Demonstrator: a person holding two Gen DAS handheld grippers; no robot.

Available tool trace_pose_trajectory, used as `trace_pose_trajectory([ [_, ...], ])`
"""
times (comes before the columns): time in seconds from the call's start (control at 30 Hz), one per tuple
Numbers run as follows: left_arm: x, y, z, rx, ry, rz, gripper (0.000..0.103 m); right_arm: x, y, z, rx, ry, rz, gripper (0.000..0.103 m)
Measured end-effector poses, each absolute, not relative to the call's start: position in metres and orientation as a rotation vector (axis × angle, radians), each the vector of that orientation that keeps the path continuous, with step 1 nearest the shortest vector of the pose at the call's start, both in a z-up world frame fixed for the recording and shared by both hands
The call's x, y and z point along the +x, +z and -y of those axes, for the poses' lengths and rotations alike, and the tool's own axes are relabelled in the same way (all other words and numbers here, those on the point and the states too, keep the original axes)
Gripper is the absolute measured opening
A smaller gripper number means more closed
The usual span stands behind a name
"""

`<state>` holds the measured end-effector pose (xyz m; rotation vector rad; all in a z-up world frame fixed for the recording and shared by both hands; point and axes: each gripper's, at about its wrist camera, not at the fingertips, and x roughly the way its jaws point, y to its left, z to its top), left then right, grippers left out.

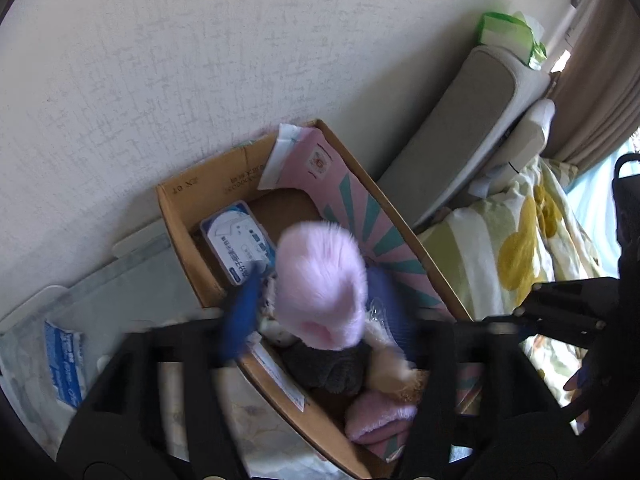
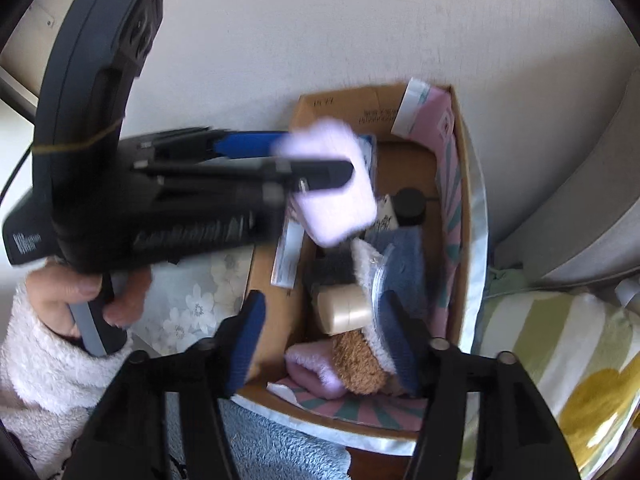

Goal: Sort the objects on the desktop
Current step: 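Carry the pink sock and wooden cap into the box and release both, then return both open tools to the tray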

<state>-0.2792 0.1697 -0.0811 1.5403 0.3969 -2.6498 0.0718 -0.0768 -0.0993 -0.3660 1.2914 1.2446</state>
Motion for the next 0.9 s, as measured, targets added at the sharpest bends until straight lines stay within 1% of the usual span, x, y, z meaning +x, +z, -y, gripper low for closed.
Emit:
trace_pose_trajectory([
  [0.03, -0.278, -0.078, -0.170, 1.509, -2.654, -0.385, 0.102, 0.073, -0.098, 0.076, -0.363, 1.242, -1.292, 0.065],
  [0.1, -0.272, -0.070, -0.170, 1.451, -2.677, -0.376, 0.103, 0.074, -0.093, 0.076, -0.362, 1.232, -1.275, 0.065],
  [0.27, -0.264, -0.064, -0.158, 1.443, -2.643, -0.374, 0.103, 0.072, -0.092, 0.076, -0.400, 1.202, -1.240, 0.065],
  [0.47, -0.243, -0.065, -0.133, 1.427, -2.604, -0.484, 0.102, 0.067, -0.099, 0.075, -0.452, 1.166, -1.207, 0.065],
  [0.6, -0.223, -0.063, -0.117, 1.415, -2.589, -0.521, 0.103, 0.064, -0.101, 0.070, -0.484, 1.137, -1.195, 0.065],
  [0.9, -0.179, -0.041, -0.082, 1.315, -2.562, -0.457, 0.103, 0.054, -0.089, 0.054, -0.475, 1.157, -1.167, 0.065],
])
